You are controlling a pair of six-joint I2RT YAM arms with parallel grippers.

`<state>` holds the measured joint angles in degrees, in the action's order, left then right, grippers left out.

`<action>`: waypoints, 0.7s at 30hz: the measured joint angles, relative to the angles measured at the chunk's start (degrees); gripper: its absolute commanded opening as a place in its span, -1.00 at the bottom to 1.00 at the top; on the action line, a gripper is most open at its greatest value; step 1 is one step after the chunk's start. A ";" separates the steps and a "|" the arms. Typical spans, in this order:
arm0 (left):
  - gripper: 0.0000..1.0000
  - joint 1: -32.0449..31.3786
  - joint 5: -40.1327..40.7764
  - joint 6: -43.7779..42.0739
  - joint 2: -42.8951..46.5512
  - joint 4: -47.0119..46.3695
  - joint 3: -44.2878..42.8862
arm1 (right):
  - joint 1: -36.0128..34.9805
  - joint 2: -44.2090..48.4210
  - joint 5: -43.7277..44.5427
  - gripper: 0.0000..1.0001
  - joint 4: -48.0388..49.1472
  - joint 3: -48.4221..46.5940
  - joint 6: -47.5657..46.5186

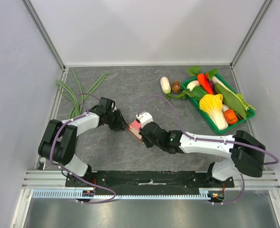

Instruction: Unpack the express box

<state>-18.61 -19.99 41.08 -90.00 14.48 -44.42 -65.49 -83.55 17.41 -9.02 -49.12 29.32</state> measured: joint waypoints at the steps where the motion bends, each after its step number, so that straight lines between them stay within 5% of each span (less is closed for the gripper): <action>1: -0.24 -0.02 -0.11 0.02 -0.11 0.00 -0.09 | -0.02 0.44 0.07 -1.00 0.04 0.24 0.09; 21: -0.25 -0.26 0.39 0.02 -0.72 -0.28 -0.85 | -0.37 -3.04 1.14 -1.00 -3.45 -3.96 0.02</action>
<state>-18.87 -19.59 41.10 -90.72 14.20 -45.28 -65.87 -86.59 18.55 -12.47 -53.08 29.34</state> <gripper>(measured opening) 0.378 0.141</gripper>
